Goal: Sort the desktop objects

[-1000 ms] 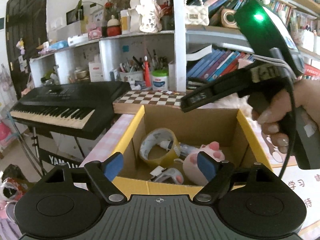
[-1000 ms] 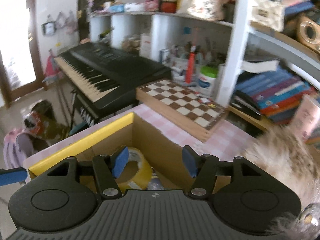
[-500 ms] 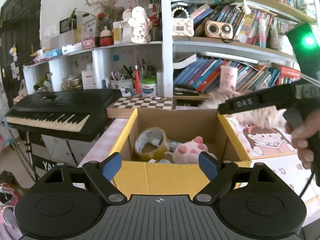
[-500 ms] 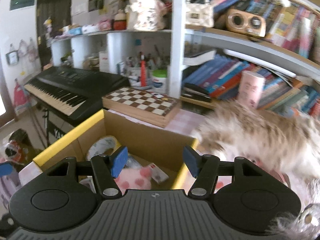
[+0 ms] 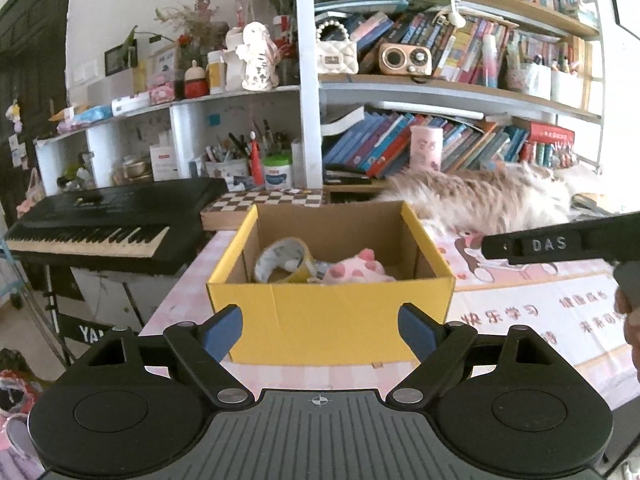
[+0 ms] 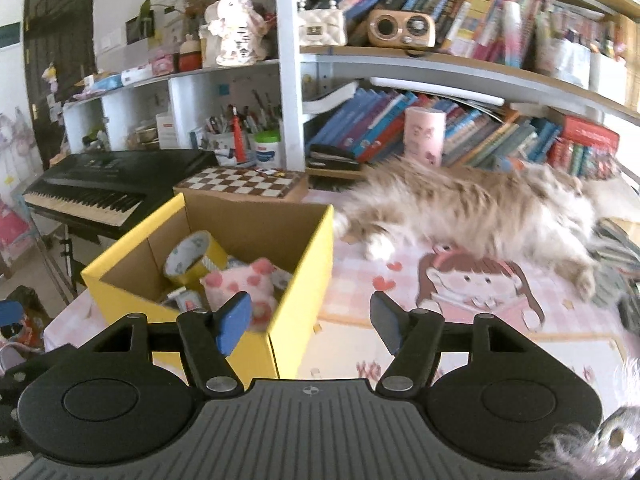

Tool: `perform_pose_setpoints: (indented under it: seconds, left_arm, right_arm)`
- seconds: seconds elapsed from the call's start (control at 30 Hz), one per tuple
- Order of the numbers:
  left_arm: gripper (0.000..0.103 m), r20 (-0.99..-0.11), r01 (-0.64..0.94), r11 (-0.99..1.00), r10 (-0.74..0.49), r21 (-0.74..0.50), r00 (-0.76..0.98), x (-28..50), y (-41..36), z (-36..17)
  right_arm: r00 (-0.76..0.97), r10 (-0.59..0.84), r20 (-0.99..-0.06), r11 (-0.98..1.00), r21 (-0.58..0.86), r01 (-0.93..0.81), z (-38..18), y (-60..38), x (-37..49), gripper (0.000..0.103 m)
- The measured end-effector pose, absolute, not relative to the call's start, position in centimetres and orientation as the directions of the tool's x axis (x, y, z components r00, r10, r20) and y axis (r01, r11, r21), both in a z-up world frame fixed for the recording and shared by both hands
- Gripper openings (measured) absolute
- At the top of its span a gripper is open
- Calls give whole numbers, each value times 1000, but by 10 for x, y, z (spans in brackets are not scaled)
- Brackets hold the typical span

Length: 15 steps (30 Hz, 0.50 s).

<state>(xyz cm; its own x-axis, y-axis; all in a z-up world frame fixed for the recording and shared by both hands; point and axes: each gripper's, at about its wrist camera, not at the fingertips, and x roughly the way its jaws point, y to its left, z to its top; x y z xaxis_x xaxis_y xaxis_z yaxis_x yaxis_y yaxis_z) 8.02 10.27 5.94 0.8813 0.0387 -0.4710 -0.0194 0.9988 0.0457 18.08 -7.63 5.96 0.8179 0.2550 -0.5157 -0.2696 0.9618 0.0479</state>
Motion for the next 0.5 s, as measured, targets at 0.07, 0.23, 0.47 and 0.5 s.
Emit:
perform_pose_setpoints:
  seconds: [0.07,0.23,0.47,0.5]
  left_arm:
    - [88,-476,-16,999,36,46,879,74,100,57]
    - [88,-499,0,999,21,42,866,61,94,48]
    - [88,-519,40,999,-19,29,854,43,89,39]
    - [88,-522,44,999,-22,30,853,42,88,37]
  right_arm:
    - [822,238,-517,968,53,-247,56,-81,169,64]
    - [829,191,-526,980,47,-195,44,-89,139,65]
    - [820,137,-555,989,37,-141,28,-96,100,66]
    - [819,130,-559,991,36,-133,26,-97,95,67]
